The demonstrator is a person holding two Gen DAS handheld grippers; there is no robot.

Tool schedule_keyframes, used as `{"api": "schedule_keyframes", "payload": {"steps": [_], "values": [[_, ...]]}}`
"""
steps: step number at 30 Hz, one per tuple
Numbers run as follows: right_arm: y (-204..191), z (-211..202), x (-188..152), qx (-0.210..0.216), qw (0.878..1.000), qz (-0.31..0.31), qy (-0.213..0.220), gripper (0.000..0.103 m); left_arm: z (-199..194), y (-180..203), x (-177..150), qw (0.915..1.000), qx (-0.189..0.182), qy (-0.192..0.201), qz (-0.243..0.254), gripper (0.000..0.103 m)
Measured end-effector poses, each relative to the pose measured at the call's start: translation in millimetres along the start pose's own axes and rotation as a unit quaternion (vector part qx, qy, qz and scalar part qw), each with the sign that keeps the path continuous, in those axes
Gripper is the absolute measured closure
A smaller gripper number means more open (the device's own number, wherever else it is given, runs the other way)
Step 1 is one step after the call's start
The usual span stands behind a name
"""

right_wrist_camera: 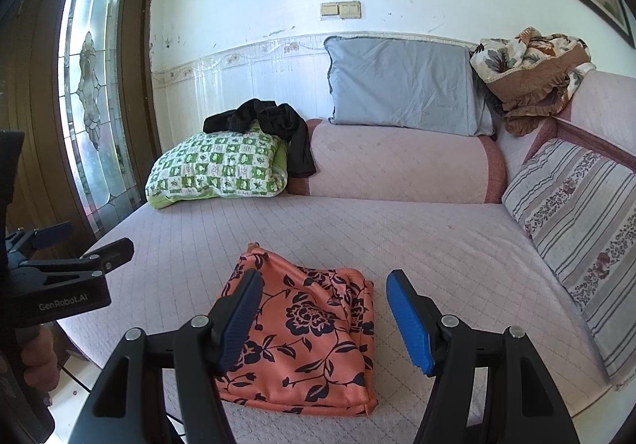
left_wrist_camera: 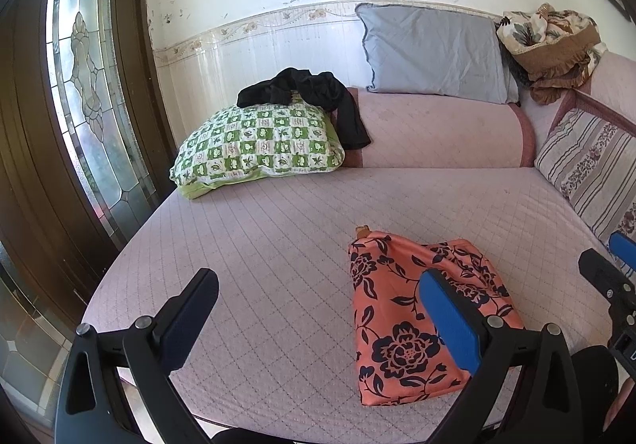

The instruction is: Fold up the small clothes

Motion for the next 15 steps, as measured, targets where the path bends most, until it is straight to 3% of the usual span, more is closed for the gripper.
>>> {"api": "schedule_keyframes", "payload": {"steps": [15], "values": [[-12, -17, 5, -0.003, 1.0, -0.016, 0.011, 0.034, -13, -12, 3, 0.9998, 0.004, 0.011, -0.015, 0.002]]}}
Point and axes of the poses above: each gripper's, at about its wrist camera, not at the fingertips, and z roughly the way its jaws point, y to its right, x to its top, the point moved 7 cm from there along z, roughly the way its jaws point, and after that the axes turned 4 degrees about x, right-handed, at the moved point
